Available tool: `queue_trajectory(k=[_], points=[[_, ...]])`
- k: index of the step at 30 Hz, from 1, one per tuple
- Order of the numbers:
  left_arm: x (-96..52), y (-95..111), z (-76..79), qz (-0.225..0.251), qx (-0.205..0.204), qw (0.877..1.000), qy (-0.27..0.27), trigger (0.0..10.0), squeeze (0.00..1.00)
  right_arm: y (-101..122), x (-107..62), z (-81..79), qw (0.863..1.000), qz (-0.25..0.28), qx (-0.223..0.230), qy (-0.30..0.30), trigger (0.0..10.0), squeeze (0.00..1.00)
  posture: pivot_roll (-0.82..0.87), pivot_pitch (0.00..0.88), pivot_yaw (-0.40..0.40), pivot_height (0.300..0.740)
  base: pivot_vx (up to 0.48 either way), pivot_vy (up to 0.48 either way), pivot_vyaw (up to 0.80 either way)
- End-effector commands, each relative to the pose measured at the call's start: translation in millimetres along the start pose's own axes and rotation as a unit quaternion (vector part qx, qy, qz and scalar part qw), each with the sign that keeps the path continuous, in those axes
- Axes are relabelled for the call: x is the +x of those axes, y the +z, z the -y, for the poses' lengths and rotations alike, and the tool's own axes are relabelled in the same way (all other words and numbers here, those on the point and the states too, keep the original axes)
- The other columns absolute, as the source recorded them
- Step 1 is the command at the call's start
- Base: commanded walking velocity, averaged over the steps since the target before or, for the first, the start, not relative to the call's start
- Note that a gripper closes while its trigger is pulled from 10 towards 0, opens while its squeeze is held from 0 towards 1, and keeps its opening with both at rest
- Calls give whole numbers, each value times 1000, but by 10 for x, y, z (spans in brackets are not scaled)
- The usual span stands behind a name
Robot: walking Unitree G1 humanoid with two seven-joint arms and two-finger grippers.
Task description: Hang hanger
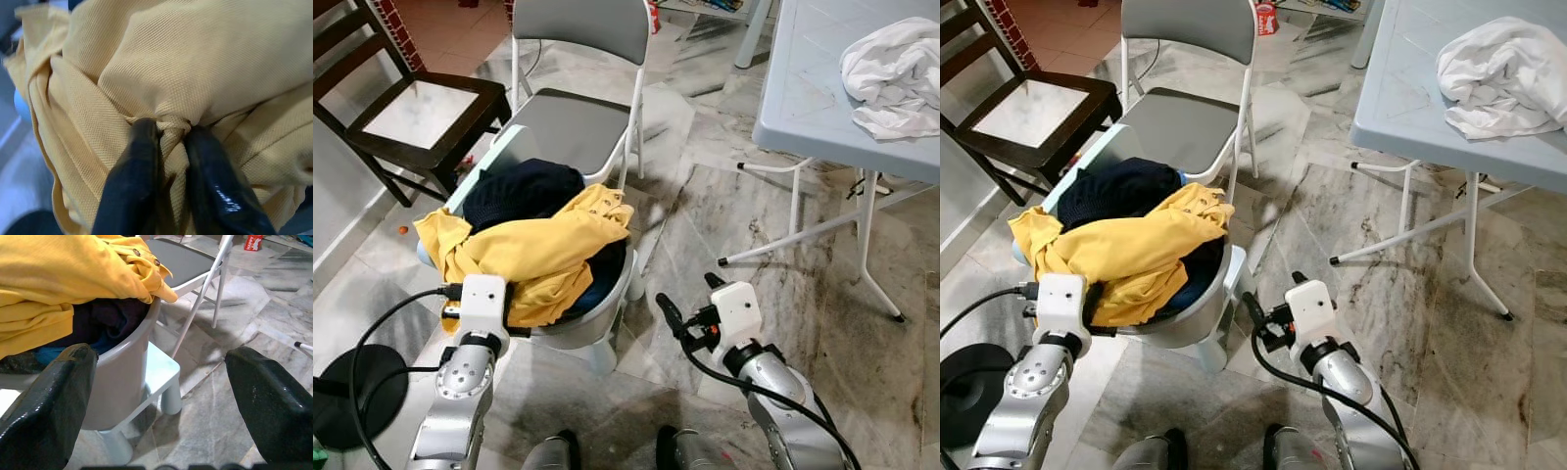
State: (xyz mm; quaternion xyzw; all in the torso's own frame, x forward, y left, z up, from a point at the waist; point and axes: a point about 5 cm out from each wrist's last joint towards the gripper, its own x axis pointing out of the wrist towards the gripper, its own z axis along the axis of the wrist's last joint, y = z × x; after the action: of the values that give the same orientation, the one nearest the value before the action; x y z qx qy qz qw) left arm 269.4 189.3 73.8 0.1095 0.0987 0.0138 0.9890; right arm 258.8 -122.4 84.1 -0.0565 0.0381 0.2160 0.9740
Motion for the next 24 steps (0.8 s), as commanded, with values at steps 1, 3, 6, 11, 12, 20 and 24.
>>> queue_trajectory(k=[1, 3, 6, 11, 12, 20, 24], points=[[-17, 106, 45, 36, 45, 998, -21, 10000, 1000, -52, -36, -8, 1000, -9, 1, 0, 10000, 0, -1, 227, 0, 740, 0, 0, 0], [-12, 182, 87, 61, 62, 996, -32, 10000, 1000, -56, -38, -16, 1000, -10, 1, 1, 10000, 0, -2, 227, 3, 740, 0, 0, 0], [-5, 241, 100, 77, 76, 994, -32, 10000, 1000, -58, -34, -28, 1000, -10, 1, 1, 10000, 0, -2, 227, 3, 740, 0, 0, 0], [1, 395, 157, 117, 90, 988, -47, 10000, 1000, -62, -33, -36, 1000, -9, 2, 0, 10000, 0, 0, 228, 10, 740, 0, 0, 0], [3, 410, 164, 119, 88, 988, -48, 10000, 1000, -65, -33, -37, 1000, -10, 2, 0, 10000, 0, 0, 228, 10, 740, 0, 0, 0], [194, 668, 150, 146, 50, 985, -74, 10000, 1000, -72, -44, -22, 1000, -11, -1, -1, 10000, 0, -3, 224, 8, 740, 0, 0, 0], [396, 800, 8, 143, 48, 987, -59, 10000, 1000, -69, -48, -20, 1000, -11, -4, -1, 10000, 0, -6, 223, 3, 740, 0, 0, 0]])
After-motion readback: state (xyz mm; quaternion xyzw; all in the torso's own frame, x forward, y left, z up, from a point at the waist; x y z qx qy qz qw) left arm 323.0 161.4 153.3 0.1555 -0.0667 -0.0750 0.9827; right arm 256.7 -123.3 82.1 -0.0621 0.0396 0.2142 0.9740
